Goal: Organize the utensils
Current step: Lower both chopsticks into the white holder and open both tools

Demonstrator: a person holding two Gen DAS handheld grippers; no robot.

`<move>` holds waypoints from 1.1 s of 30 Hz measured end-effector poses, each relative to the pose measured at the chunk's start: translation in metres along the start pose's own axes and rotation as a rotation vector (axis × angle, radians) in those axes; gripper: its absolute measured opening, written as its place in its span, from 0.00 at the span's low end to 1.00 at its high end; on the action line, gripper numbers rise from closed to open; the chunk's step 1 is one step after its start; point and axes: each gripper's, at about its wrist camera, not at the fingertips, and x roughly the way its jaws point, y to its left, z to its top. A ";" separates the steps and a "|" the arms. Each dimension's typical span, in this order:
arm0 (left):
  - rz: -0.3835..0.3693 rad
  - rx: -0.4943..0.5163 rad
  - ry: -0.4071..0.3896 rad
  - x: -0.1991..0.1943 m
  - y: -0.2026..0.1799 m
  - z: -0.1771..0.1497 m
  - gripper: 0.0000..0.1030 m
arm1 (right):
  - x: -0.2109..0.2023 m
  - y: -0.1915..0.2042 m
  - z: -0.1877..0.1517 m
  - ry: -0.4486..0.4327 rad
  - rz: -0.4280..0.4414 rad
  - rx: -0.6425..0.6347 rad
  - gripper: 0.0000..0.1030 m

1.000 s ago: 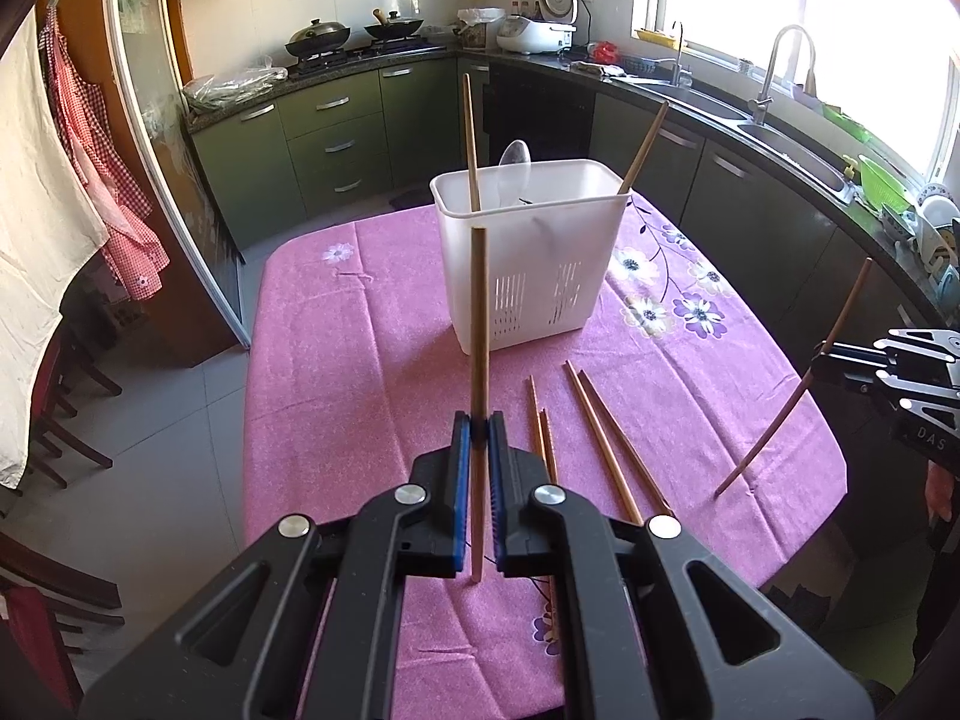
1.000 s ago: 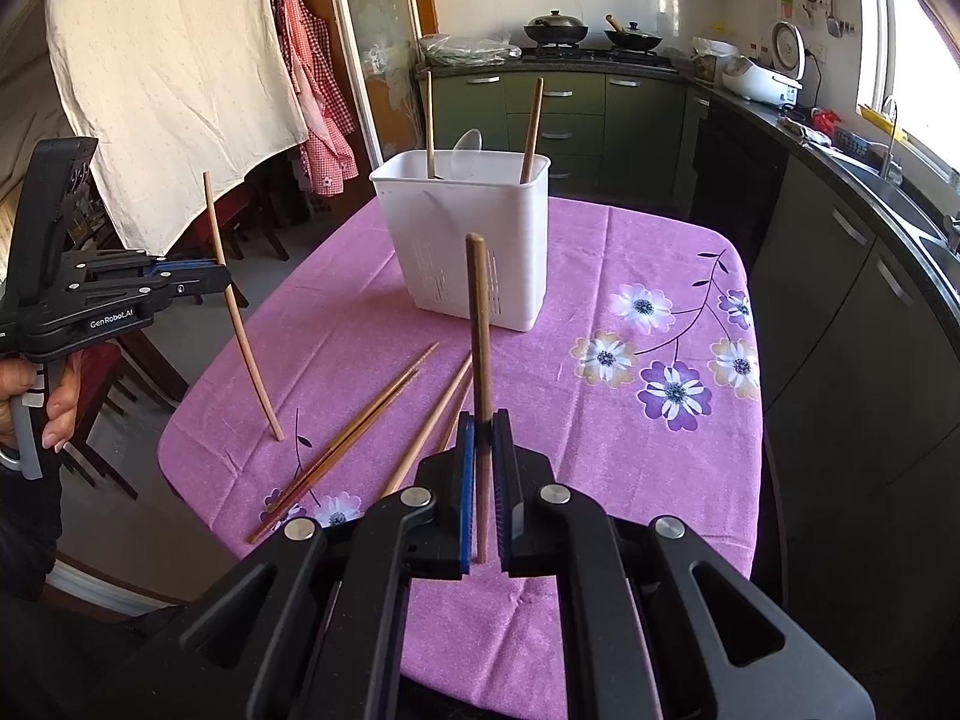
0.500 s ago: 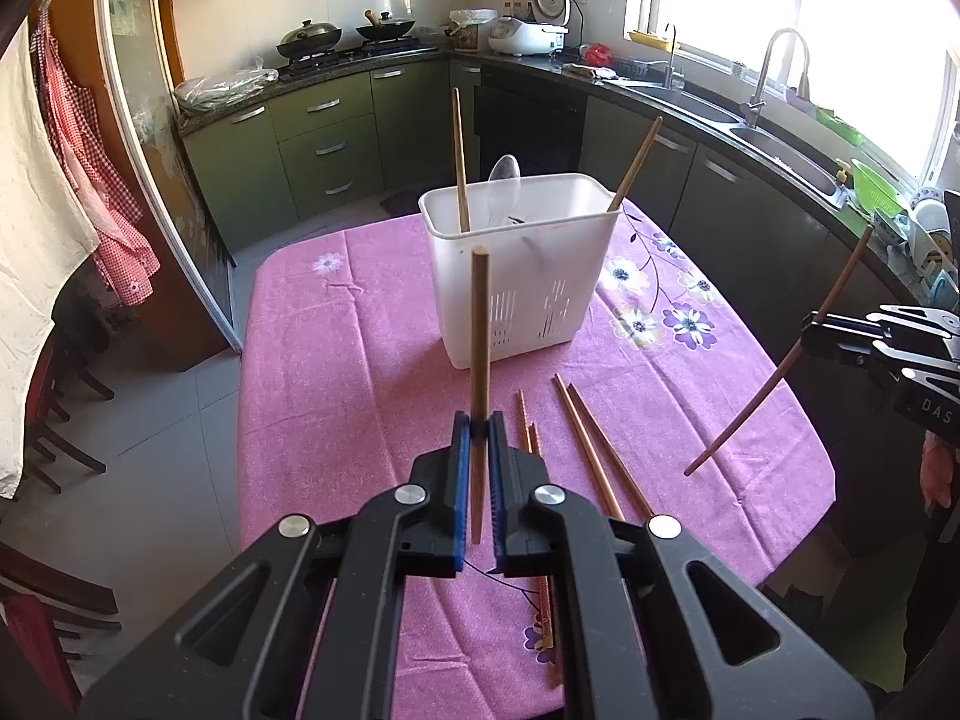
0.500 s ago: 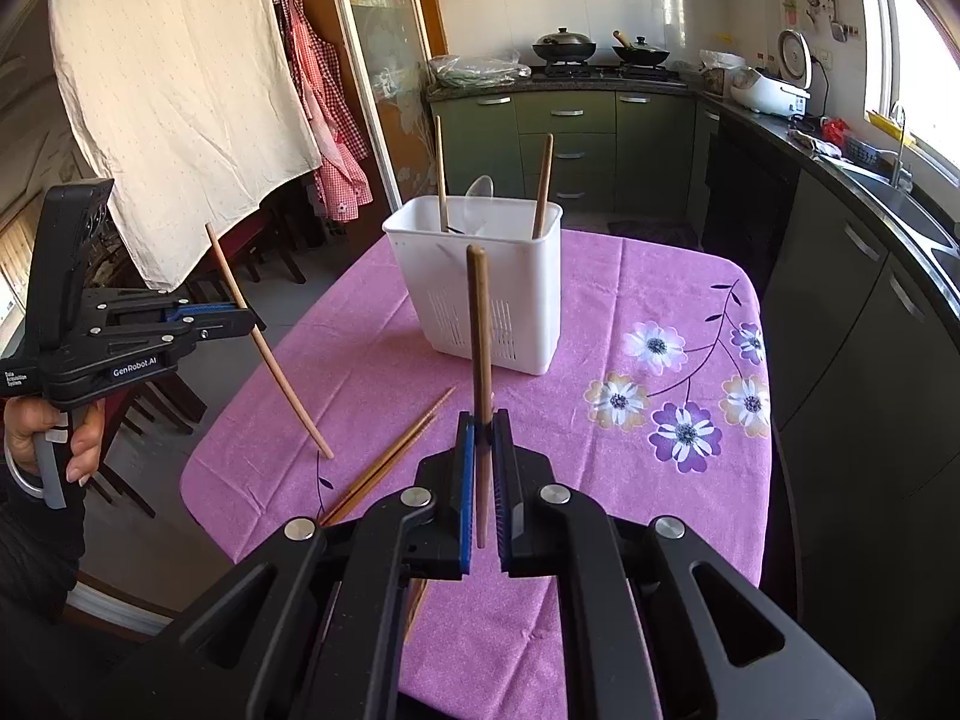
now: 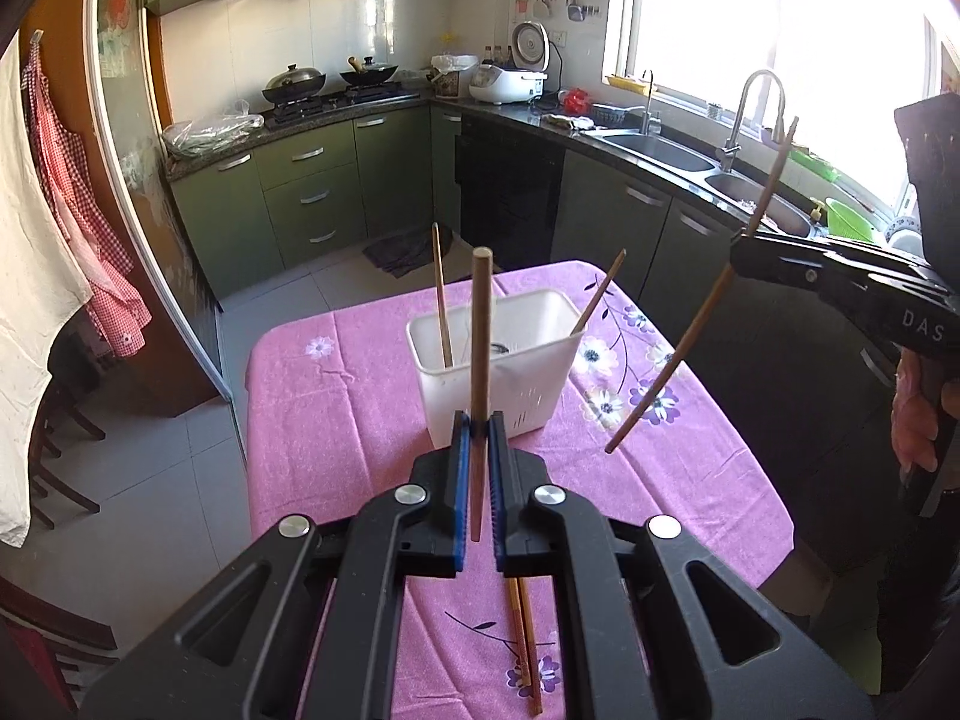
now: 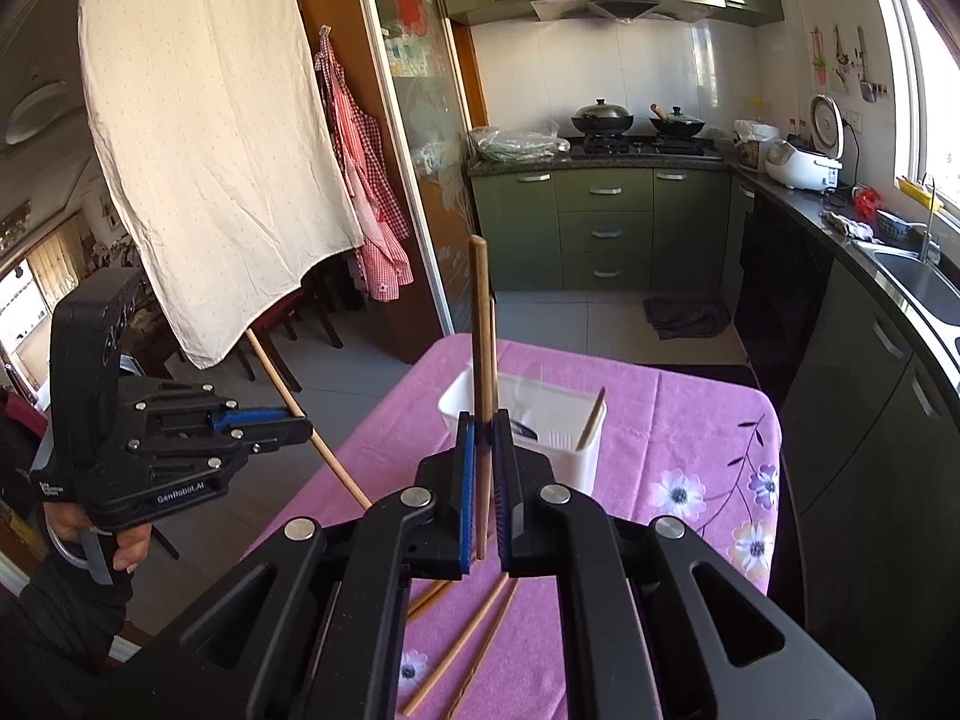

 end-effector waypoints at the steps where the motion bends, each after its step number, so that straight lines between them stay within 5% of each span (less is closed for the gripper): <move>1: -0.002 -0.001 -0.009 -0.003 0.001 0.008 0.06 | 0.000 -0.001 0.010 -0.013 0.007 0.007 0.06; 9: 0.020 0.007 -0.133 -0.024 -0.001 0.071 0.06 | 0.024 -0.018 0.066 -0.057 -0.045 0.031 0.06; 15: 0.068 -0.010 -0.169 0.000 0.002 0.099 0.06 | 0.059 -0.032 0.071 -0.045 -0.098 0.020 0.07; 26: 0.072 -0.053 -0.085 0.074 0.017 0.092 0.06 | 0.121 -0.034 0.044 0.051 -0.122 -0.030 0.07; 33: 0.055 -0.071 -0.058 0.074 0.020 0.074 0.09 | 0.094 -0.025 0.038 0.009 -0.098 -0.039 0.07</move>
